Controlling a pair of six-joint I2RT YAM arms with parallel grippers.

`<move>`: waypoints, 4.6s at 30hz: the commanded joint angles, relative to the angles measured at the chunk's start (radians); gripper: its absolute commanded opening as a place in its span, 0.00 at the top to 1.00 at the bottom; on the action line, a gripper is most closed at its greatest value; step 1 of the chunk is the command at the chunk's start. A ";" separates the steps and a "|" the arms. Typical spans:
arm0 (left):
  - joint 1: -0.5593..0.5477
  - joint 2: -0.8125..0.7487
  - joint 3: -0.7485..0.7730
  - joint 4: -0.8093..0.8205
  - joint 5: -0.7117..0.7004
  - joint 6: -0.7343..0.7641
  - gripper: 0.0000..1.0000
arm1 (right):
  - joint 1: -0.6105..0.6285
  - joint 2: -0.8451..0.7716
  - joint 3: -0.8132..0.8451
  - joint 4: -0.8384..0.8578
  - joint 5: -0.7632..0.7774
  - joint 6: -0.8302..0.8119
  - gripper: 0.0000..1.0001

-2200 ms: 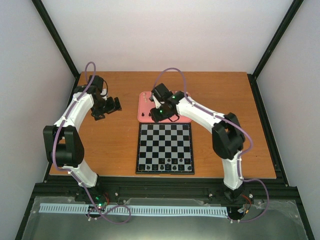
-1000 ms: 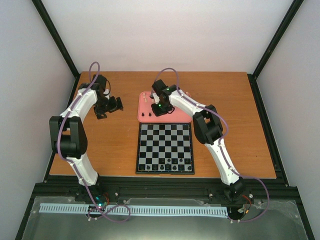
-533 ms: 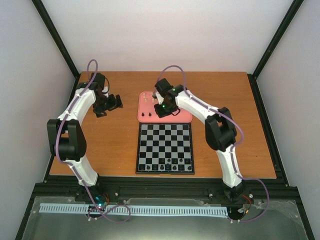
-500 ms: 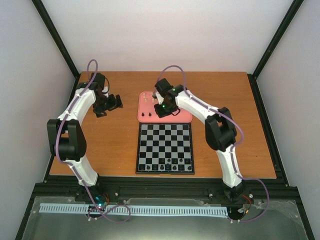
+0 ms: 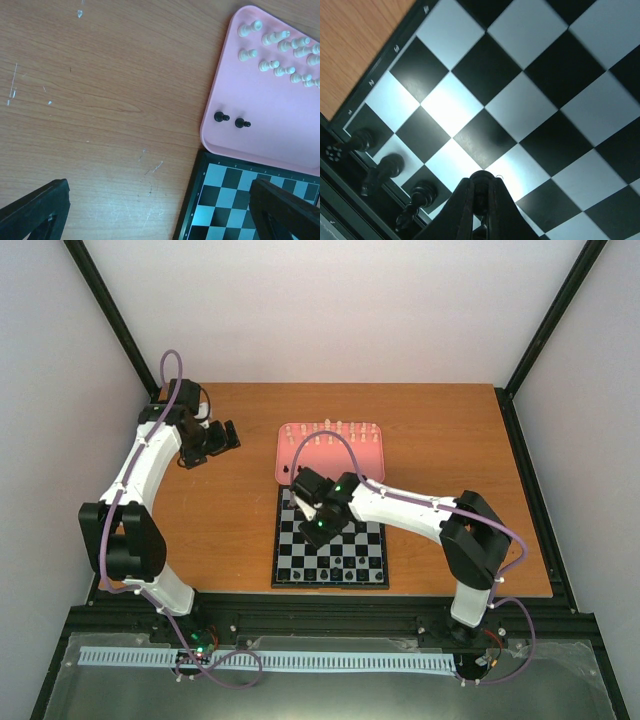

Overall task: Set up the chess pieces on the board
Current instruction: Place the chess piece on the chessboard, then pick up the chess piece from the storage box.

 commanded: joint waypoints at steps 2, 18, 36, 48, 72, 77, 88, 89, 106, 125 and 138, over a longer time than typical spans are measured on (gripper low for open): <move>-0.006 -0.040 -0.024 -0.007 -0.008 -0.002 0.00 | 0.042 -0.029 -0.025 0.070 0.001 0.050 0.97; -0.007 -0.062 -0.074 0.000 -0.011 0.004 0.00 | 0.078 0.025 -0.017 0.068 -0.027 0.047 0.97; -0.005 -0.047 -0.073 0.001 -0.008 0.012 0.00 | 0.079 0.063 -0.027 0.072 -0.039 0.049 0.93; -0.006 -0.051 -0.086 0.007 -0.009 0.014 0.00 | 0.079 0.076 -0.032 0.066 -0.040 0.051 0.91; -0.005 -0.036 -0.080 0.013 -0.007 0.007 0.00 | 0.079 0.067 -0.003 0.046 0.010 0.029 0.74; -0.006 -0.028 -0.068 0.011 -0.006 0.008 0.00 | 0.079 0.054 0.021 0.037 0.020 0.004 0.71; -0.005 -0.016 -0.049 0.005 -0.011 0.012 0.00 | -0.022 0.076 0.203 0.017 0.040 -0.030 0.55; -0.006 -0.014 -0.048 0.006 -0.012 0.011 0.00 | -0.055 0.099 0.235 0.015 0.039 -0.032 0.55; -0.006 0.035 0.001 -0.008 -0.013 0.005 0.00 | -0.326 0.644 0.928 -0.101 -0.032 -0.100 0.57; -0.005 0.074 0.019 -0.012 -0.017 0.014 0.00 | -0.328 0.749 0.989 -0.091 -0.066 -0.105 0.67; -0.005 0.086 0.021 -0.013 -0.013 0.018 0.00 | -0.328 0.764 0.998 -0.091 -0.059 -0.101 0.86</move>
